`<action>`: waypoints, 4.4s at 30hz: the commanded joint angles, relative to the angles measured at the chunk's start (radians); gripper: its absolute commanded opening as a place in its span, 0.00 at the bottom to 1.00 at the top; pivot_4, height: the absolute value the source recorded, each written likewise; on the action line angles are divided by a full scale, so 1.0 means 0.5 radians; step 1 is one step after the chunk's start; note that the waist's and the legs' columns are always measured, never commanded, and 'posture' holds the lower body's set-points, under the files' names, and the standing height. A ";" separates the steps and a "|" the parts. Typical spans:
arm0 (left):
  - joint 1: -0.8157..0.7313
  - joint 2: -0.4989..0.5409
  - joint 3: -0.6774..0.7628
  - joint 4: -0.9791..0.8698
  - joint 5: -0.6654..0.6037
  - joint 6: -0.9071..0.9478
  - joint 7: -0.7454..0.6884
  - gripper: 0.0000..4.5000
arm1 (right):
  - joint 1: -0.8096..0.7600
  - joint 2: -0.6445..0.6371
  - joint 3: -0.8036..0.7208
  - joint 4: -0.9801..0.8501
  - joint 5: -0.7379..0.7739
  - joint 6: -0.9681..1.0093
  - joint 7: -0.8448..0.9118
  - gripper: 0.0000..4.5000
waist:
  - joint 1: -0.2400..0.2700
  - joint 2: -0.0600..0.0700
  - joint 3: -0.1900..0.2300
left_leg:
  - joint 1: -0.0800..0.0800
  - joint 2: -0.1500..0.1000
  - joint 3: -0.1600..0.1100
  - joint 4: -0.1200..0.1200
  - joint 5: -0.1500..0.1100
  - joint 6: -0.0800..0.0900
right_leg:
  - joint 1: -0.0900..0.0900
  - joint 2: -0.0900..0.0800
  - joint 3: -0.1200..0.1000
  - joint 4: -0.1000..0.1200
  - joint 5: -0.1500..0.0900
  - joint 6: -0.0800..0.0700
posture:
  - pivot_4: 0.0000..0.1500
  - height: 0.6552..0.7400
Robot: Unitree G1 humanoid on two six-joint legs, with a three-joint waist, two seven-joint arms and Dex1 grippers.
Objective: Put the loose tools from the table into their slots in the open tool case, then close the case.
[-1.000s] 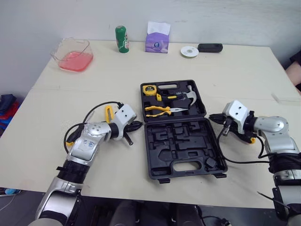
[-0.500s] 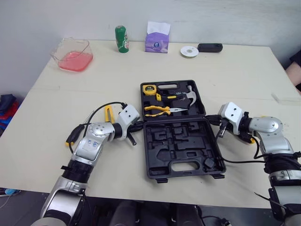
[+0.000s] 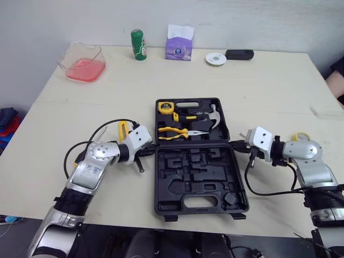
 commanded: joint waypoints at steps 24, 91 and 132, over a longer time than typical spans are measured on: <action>0.186 0.122 0.080 -0.297 -0.019 0.026 -0.064 0.01 | 0.332 -0.026 -0.009 -0.628 0.151 0.325 -0.034 0.00 | 0.012 0.000 0.000 | 0.002 0.001 0.002 0.001 -0.001 -0.001 | 0.000 0.003 0.007 0.001 0.000 0.000 | 1.00 1.00; 1.127 0.929 2.004 1.113 -0.660 -1.010 -0.226 1.00 | 0.557 -0.504 -1.121 0.338 0.804 -0.246 0.108 0.99 | -0.007 -0.001 0.000 | 0.014 0.010 0.038 -0.002 -0.030 0.001 | -0.013 0.005 0.043 0.003 0.000 0.000 | 1.00 1.00; 0.686 0.844 0.892 -0.069 -0.539 0.648 0.234 1.00 | 0.319 0.061 -0.437 -1.141 1.239 0.377 0.281 0.99 | 0.048 -0.002 0.000 | 0.005 0.029 0.053 0.009 -0.031 -0.003 | -0.029 0.028 0.058 0.006 0.002 -0.003 | 1.00 1.00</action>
